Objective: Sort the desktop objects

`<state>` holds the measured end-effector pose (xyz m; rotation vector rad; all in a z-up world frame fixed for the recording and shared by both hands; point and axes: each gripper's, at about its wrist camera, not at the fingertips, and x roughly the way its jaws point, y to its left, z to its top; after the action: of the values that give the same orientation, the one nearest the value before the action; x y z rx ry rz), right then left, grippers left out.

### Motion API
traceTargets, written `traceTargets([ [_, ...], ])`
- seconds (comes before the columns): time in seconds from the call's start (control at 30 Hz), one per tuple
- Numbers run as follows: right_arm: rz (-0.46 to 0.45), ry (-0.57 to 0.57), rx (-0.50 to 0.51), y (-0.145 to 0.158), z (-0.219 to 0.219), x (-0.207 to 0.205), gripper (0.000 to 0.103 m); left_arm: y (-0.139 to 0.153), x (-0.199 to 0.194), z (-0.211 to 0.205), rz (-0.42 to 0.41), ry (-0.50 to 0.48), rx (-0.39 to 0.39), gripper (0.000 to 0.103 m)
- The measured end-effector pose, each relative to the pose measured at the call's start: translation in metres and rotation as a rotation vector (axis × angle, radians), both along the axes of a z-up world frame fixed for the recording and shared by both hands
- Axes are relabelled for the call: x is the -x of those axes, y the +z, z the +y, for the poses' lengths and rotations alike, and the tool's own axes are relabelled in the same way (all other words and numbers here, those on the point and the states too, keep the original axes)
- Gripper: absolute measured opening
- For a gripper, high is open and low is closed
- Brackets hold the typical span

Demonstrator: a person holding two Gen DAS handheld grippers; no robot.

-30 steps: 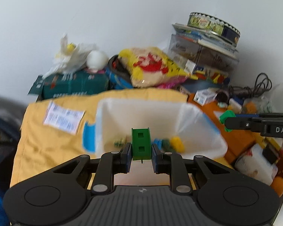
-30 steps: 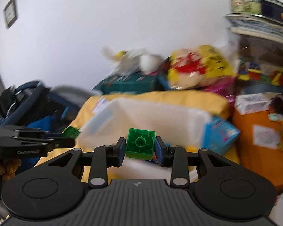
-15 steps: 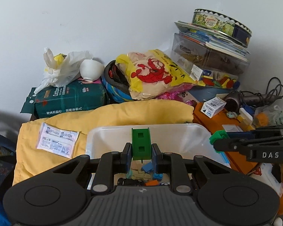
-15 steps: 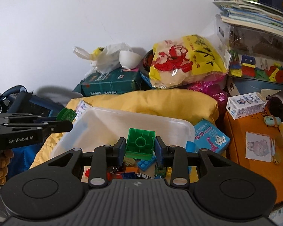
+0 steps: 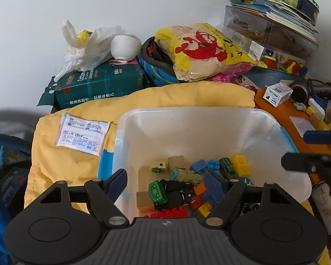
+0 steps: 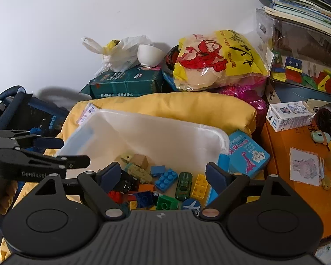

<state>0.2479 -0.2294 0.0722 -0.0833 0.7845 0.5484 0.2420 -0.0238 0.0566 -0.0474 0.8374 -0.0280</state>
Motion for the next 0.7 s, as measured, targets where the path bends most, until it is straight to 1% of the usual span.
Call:
traceTargets([
  [0.03, -0.002, 0.003, 0.002, -0.001, 0.001, 0.0, 0.093, 0.0, 0.0, 0.0, -0.001, -0.001, 0.004, 0.08],
  [0.1, -0.013, 0.014, 0.007, -0.001, 0.004, 0.004, 0.094, 0.0, -0.001, -0.001, 0.003, -0.006, 0.01, 0.08],
  [0.33, -0.042, 0.029, 0.047, 0.001, 0.01, 0.011, 0.098, -0.001, -0.002, 0.0, 0.006, 0.03, 0.022, 0.084],
  [0.4, -0.052, 0.025, 0.06, 0.002, 0.011, 0.012, 0.102, 0.0, -0.002, 0.0, 0.006, 0.036, 0.023, 0.084],
  [0.7, -0.029, 0.002, 0.069, 0.003, 0.009, 0.014, 0.103, 0.006, -0.002, -0.005, -0.002, 0.036, 0.014, 0.085],
])
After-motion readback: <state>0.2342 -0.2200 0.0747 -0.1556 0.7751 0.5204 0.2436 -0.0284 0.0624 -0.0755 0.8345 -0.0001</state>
